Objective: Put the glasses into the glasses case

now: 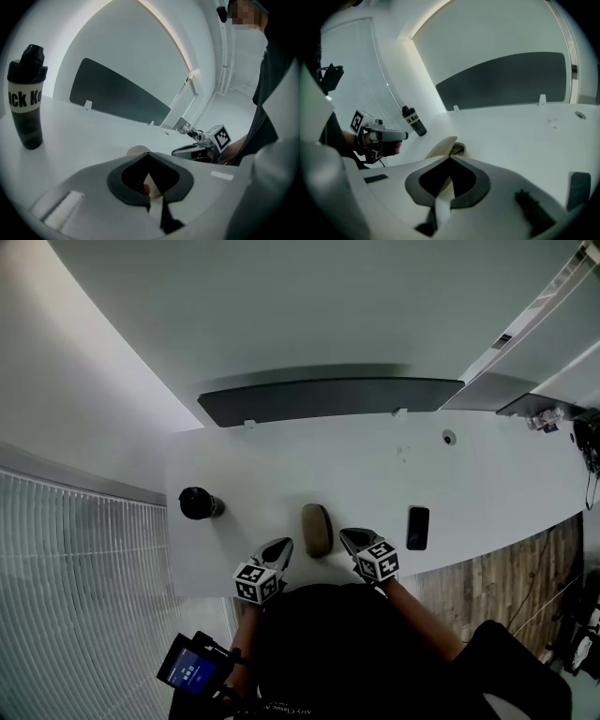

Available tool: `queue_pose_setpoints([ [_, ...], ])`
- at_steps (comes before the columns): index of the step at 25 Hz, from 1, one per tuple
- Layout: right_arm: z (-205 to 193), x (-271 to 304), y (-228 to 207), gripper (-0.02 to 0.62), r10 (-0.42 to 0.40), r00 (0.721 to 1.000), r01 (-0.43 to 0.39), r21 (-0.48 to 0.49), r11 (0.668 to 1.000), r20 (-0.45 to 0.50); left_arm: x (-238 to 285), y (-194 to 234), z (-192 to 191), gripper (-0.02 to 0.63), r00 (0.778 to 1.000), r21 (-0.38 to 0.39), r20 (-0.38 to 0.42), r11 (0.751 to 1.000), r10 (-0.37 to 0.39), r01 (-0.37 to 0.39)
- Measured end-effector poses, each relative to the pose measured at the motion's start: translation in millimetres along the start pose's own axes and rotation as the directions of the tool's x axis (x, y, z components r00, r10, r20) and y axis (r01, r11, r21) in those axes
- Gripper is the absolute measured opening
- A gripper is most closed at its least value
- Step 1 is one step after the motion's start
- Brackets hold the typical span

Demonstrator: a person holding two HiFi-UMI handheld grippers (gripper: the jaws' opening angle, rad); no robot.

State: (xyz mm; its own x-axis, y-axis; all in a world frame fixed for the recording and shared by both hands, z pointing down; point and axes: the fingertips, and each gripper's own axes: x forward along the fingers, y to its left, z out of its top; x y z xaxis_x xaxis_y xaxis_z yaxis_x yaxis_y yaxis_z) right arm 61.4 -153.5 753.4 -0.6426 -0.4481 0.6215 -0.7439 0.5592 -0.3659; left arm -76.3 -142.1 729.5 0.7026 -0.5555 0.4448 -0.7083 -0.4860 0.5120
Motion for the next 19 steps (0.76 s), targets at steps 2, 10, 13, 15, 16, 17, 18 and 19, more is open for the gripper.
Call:
queue_pose_setpoints([
  [2, -1.4, 0.4, 0.1, 0.006, 0.002, 1.000, -0.002, -0.009, 1.000, -0.012, 2.1, -5.0, -3.8, 0.008, 1.000, 0.007, -0.012, 1.000, -0.007, 0.007],
  [10, -7.0, 9.9, 2.4, 0.006, 0.011, 1.000, -0.011, -0.013, 1.000, -0.025, 6.5, -14.4, -17.4, 0.008, 0.998, 0.034, -0.054, 0.998, -0.042, 0.043],
  [13, -7.7, 10.3, 7.7, 0.006, 0.025, 0.999, -0.025, -0.019, 1.000, -0.043, 5.1, -14.0, -19.7, 0.008, 0.997, 0.026, -0.067, 0.999, -0.035, 0.037],
  [15, -8.2, 10.4, 9.5, 0.006, 0.029, 0.998, -0.030, -0.017, 0.999, -0.050, 4.8, -12.7, -22.3, 0.008, 0.997, 0.027, -0.071, 0.999, -0.035, 0.037],
  [16, -8.1, 10.4, 9.7, 0.006, 0.030, 0.998, -0.031, -0.017, 0.999, -0.050, 5.0, -12.1, -23.1, 0.008, 0.997, 0.028, -0.070, 0.999, -0.035, 0.037],
  [17, -8.0, 10.3, 9.4, 0.006, 0.030, 0.998, -0.031, -0.016, 0.999, -0.051, 5.2, -12.2, -22.2, 0.008, 0.997, 0.026, -0.067, 0.999, -0.034, 0.036],
  [18, -8.0, 10.1, 8.7, 0.006, 0.030, 0.998, -0.031, -0.015, 0.999, -0.053, 5.4, -12.7, -20.6, 0.008, 0.997, 0.023, -0.065, 0.999, -0.033, 0.035],
  [19, -8.0, 9.8, 8.0, 0.006, 0.030, 0.998, -0.030, -0.014, 0.999, -0.055, 5.7, -13.2, -18.9, 0.008, 0.998, 0.020, -0.062, 0.999, -0.032, 0.033],
])
